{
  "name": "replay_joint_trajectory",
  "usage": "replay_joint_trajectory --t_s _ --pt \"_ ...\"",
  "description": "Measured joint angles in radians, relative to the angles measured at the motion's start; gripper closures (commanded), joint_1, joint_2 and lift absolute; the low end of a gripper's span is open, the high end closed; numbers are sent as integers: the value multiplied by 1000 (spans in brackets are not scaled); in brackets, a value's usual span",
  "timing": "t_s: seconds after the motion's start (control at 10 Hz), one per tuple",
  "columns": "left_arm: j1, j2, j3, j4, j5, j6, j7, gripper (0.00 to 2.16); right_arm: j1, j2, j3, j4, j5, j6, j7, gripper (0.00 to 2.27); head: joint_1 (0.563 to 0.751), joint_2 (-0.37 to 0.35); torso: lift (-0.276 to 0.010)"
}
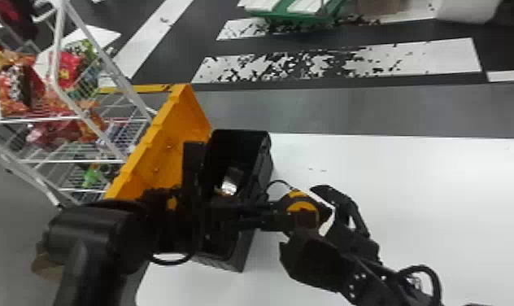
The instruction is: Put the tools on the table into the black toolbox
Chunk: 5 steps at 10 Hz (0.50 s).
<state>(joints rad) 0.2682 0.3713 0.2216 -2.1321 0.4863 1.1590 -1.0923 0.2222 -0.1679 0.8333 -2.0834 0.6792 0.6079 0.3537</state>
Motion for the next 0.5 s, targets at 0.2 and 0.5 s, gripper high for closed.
replay_joint_trajectory --t_s 0.2,0.5 --pt "3 0 4 6 -3 -6 9 2135 32 -2 -9 -34 8 2 -2 46 695 350 -39" --pt "11 -5 18 43 -37 -82 35 2135 122 -12 -55 -102 13 2 -15 53 695 350 -39"
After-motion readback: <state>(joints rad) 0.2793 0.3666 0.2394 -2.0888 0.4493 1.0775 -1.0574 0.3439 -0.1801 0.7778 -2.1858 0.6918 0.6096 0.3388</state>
